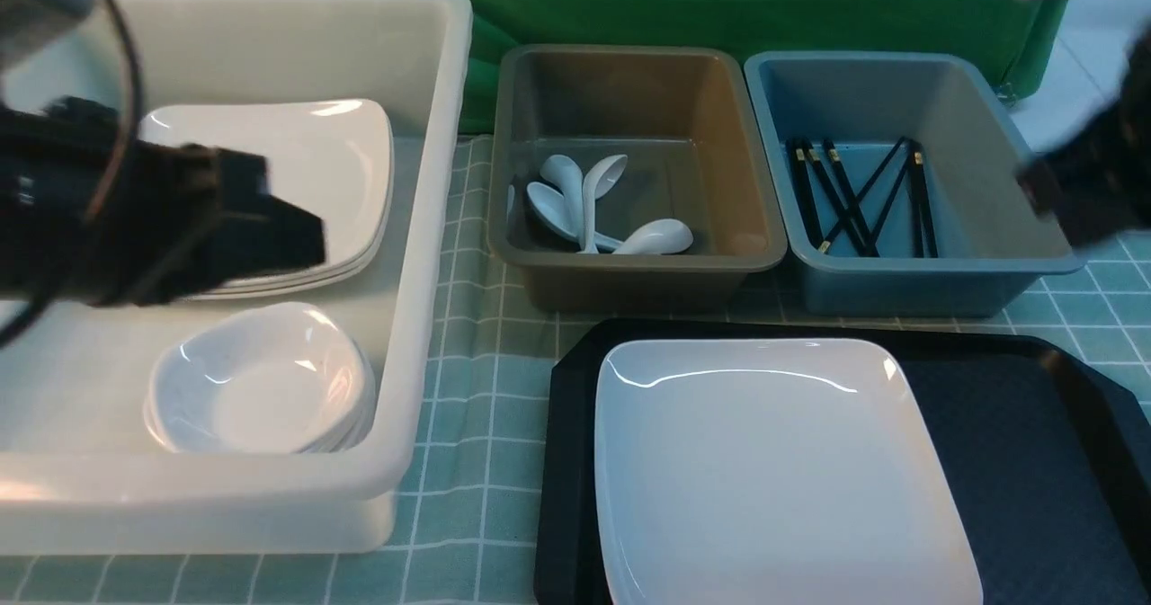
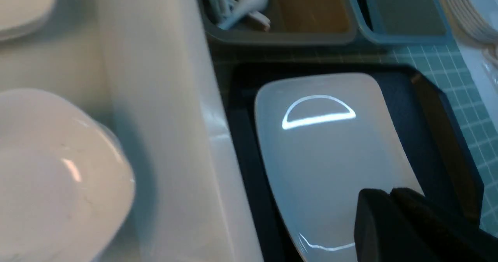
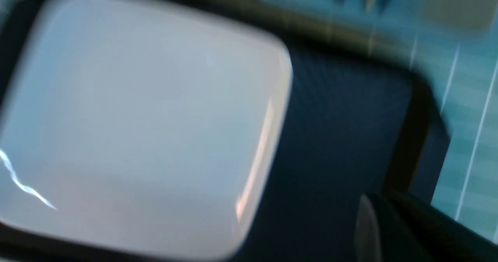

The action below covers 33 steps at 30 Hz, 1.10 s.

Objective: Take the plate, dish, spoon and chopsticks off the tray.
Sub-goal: Use the left arm to grab a plate from the dinner plate

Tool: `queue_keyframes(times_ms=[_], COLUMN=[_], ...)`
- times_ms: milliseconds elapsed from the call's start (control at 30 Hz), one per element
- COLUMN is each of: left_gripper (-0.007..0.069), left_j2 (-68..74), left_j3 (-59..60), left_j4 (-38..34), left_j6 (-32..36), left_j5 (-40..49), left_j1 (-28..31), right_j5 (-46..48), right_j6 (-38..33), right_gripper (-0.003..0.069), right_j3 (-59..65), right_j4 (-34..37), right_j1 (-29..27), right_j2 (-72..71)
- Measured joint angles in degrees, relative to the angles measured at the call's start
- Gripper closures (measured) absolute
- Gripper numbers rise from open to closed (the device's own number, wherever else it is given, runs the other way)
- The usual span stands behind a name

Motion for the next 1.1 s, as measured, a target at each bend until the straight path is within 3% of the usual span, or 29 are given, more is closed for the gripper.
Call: queue_keyframes(times_ms=[67, 133, 200, 267, 367, 667, 767, 833, 867, 1100], left_gripper=[0.0614, 0.0614, 0.0614, 0.0614, 0.0614, 0.0614, 0.0614, 0.0614, 0.0614, 0.0614], left_j2=[1.62, 5.00, 7.19, 10.29, 12.98, 16.37, 16.37, 16.37, 16.37, 16.37], left_j3=[0.00, 0.00, 0.00, 0.00, 0.00, 0.00, 0.00, 0.00, 0.00, 0.00], left_j4=[2.64, 8.31, 11.33, 14.13, 14.81, 15.88, 15.99, 15.99, 15.99, 16.01], left_j6=[-1.80, -7.19, -10.38, -13.74, -15.30, -16.39, -16.39, -16.39, -16.48, -16.90], left_j5=[-1.13, -2.79, -3.29, -3.37, -3.37, -3.52, -3.64, -3.92, -3.99, -4.24], left_j1=[-5.15, -13.44, -18.58, -23.05, -26.04, -27.09, -27.09, -27.09, -27.09, -27.10], right_j5=[-2.14, -10.52, -16.69, -22.13, -25.99, -33.89, -33.96, -33.91, -33.96, -33.63], right_j6=[-0.37, -1.59, -2.23, -2.37, -2.42, -2.60, -2.64, -3.39, -3.44, -3.78], right_gripper=[0.0510, 0.0344, 0.0253, 0.0186, 0.0155, 0.0161, 0.0221, 0.0417, 0.0473, 0.0489], right_j3=[5.13, 18.01, 23.03, 27.35, 28.83, 28.65, 28.60, 28.60, 28.44, 28.33], right_j4=[1.98, 8.43, 10.61, 13.51, 15.66, 16.92, 17.38, 19.08, 19.23, 19.30], right_j1=[-2.70, -6.29, -6.62, -6.62, -6.13, -5.42, -5.42, -5.31, -5.31, -5.51], right_j2=[-1.07, -1.45, -0.54, 1.67, 5.13, 16.96, 17.03, 16.97, 16.83, 16.35])
